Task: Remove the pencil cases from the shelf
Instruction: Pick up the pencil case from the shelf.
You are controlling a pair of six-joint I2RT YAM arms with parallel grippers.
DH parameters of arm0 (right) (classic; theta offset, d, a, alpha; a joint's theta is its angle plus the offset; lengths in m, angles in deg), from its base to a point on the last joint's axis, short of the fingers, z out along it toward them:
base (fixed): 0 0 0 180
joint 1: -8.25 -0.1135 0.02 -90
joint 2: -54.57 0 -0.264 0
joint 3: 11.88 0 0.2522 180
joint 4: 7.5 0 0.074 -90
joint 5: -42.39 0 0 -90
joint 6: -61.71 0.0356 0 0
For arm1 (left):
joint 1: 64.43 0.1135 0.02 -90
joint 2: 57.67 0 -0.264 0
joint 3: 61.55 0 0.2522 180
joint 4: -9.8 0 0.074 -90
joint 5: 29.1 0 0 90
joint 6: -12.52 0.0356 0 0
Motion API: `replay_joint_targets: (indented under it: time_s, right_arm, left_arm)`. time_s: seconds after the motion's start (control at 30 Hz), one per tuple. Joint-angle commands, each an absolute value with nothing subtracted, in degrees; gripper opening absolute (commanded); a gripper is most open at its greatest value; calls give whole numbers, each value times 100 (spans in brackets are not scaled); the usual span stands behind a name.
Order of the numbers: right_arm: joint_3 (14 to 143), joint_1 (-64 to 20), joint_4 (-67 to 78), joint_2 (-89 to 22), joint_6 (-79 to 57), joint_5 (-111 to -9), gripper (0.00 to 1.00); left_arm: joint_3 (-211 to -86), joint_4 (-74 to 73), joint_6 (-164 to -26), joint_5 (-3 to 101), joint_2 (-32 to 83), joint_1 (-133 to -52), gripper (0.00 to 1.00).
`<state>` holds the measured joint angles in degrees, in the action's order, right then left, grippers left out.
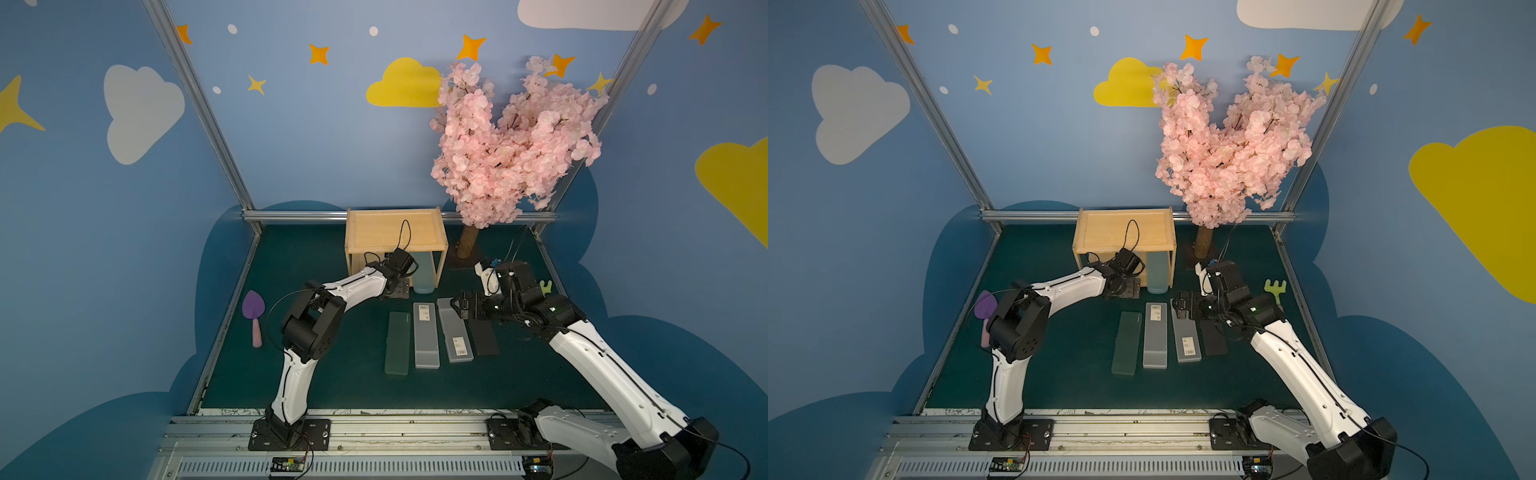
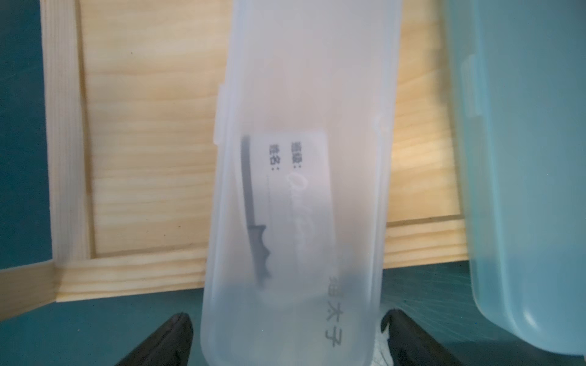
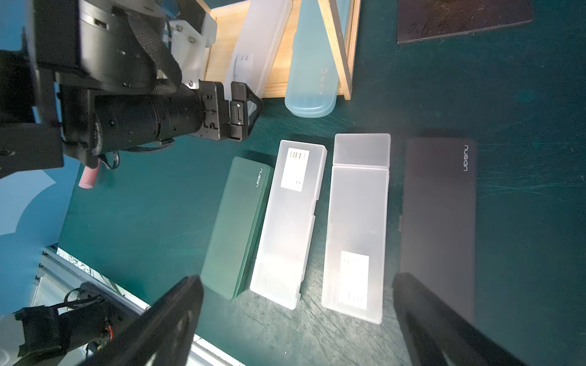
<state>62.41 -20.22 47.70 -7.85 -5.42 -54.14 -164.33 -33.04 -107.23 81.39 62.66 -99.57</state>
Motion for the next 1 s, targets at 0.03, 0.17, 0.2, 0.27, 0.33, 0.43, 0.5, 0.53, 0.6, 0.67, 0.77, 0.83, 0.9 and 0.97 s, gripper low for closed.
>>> replay_joint_targets:
  time_s: [0.03, 0.17, 0.2, 0.27, 0.33, 0.43, 0.5, 0.53, 0.6, 0.67, 0.77, 0.83, 0.9, 0.97]
  right_arm:
    - [6391, -1988, 4933, -836, -638, -5350, 98]
    - [6386, -1979, 4964, -836, -669, -5313, 98]
    - [6379, -1979, 4960, -836, -679, -5315, 98]
    - [6385, -1977, 4962, -858, -684, -5337, 98]
    - [6385, -1968, 4944, -880, -663, -5365, 98]
    - [6376, -1968, 4917, -885, -659, -5376, 98]
    - [6358, -1963, 4907, -880, -650, -5389, 98]
    - [6346, -1968, 4907, -870, -643, -5393, 98]
    - [6320, -1965, 4905, -841, -645, -5393, 98]
    - [6293, -1962, 4902, -812, -624, -5392, 98]
    - [6268, -1962, 4902, -762, -609, -5394, 98]
    - [6257, -1967, 4902, -733, -597, -5403, 98]
    - [6253, -1964, 4902, -713, -589, -5412, 98]
    - [6259, -1968, 4899, -696, -586, -5424, 98]
  left_arm:
    - [-16608, -3432, -10616, 8061, 6465, -9889, 98]
    - [-16698, -3446, -10556, 8017, 6535, -9880, 94]
    - [-16698, -3451, -10551, 8025, 6520, -9876, 92]
    - [-16681, -3459, -10560, 8036, 6504, -9882, 87]
    - [-16641, -3456, -10570, 8041, 6452, -9880, 84]
    - [-16576, -3456, -10579, 8055, 6405, -9889, 81]
    - [-16541, -3464, -10577, 8051, 6384, -9867, 78]
    - [-16522, -3472, -10579, 8059, 6376, -9878, 77]
    - [-16463, -3472, -10594, 8079, 6346, -9872, 70]
    - [-16380, -3464, -10611, 8101, 6288, -9874, 60]
    - [-16173, -3421, -10656, 8124, 6111, -9878, 56]
    - [-15984, -3378, -10684, 8170, 5949, -9877, 56]
    - [-15844, -3392, -10700, 8184, 5808, -9877, 57]
    - [-15700, -3441, -10719, 8216, 5652, -9882, 58]
